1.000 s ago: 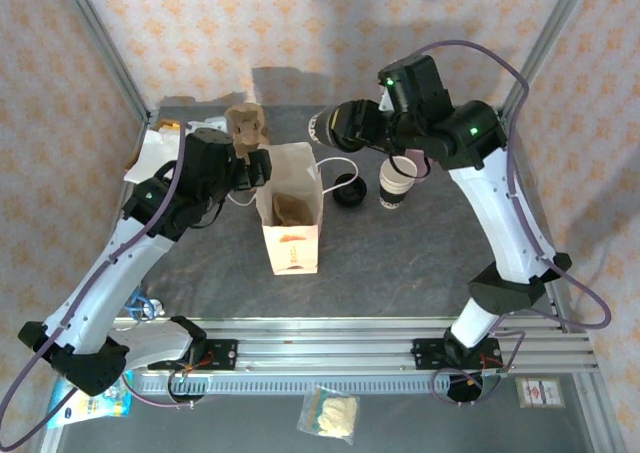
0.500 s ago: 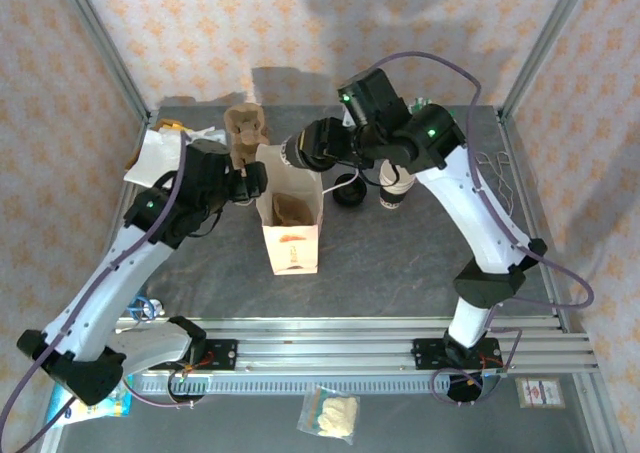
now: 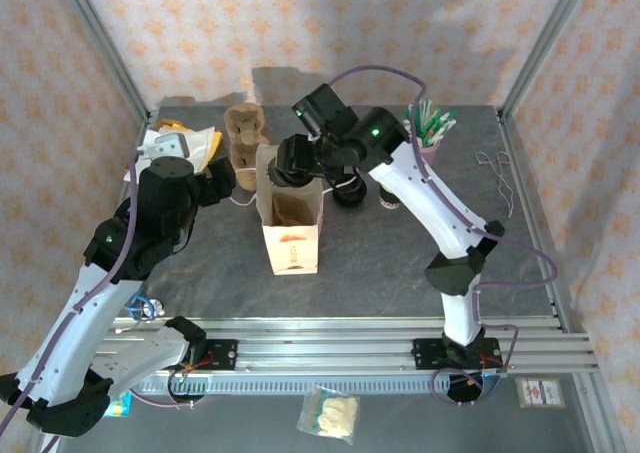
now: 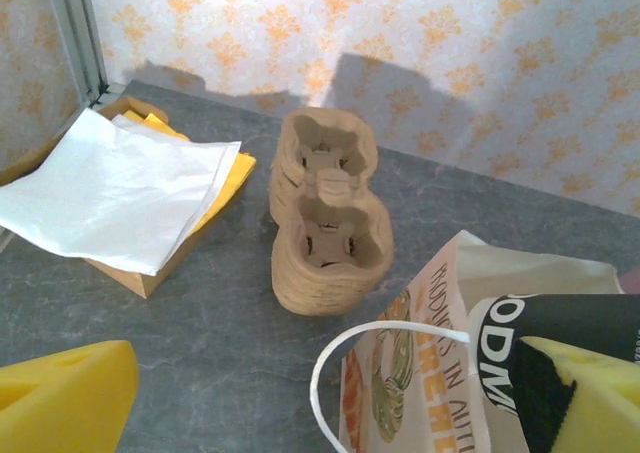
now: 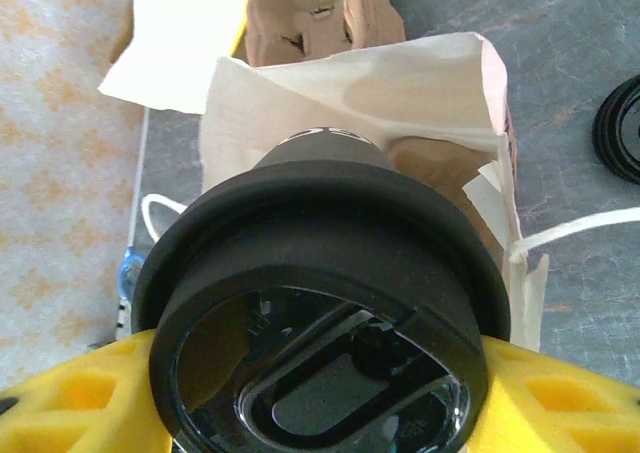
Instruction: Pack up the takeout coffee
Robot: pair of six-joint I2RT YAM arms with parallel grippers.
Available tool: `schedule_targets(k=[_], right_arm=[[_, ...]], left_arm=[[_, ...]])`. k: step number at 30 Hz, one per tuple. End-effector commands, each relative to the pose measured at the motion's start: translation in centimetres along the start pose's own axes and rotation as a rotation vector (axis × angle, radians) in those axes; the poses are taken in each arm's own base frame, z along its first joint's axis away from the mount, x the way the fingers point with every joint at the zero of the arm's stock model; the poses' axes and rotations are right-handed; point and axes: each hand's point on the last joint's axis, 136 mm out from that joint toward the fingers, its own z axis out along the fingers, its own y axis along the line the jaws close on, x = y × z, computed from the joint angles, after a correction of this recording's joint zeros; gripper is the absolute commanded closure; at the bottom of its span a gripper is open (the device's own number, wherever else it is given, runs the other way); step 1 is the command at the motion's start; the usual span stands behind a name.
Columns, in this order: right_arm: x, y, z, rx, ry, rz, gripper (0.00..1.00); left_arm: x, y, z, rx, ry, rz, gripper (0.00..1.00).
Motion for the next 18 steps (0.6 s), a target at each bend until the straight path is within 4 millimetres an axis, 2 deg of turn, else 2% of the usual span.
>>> schedule_targets(k=[1,6,12,18], right_arm=[[0.2,-0.3,0.7,0.051,-0.013,-0.01,0.44],[0.7,-0.5,2.4,0.101,-0.008,-0.056,0.45],[1.5,-1.8,4.7,0.196,0.001,-0.132,0.45],[1.9,-3.0,6.2,0.269,0.008,-0.194,0.46]], left_arm=[[0.8,1.1,0.1,-0.039,0.008,0.011,0.03],[1.3,1.4,0.0,-0.036,0.008,0.025,0.03],[1.7,1.5,0.0,-0.028,0.016,0.041,0.01],[3.2,-0.2,0.6,0.061,0.07,0.043,0.01]])
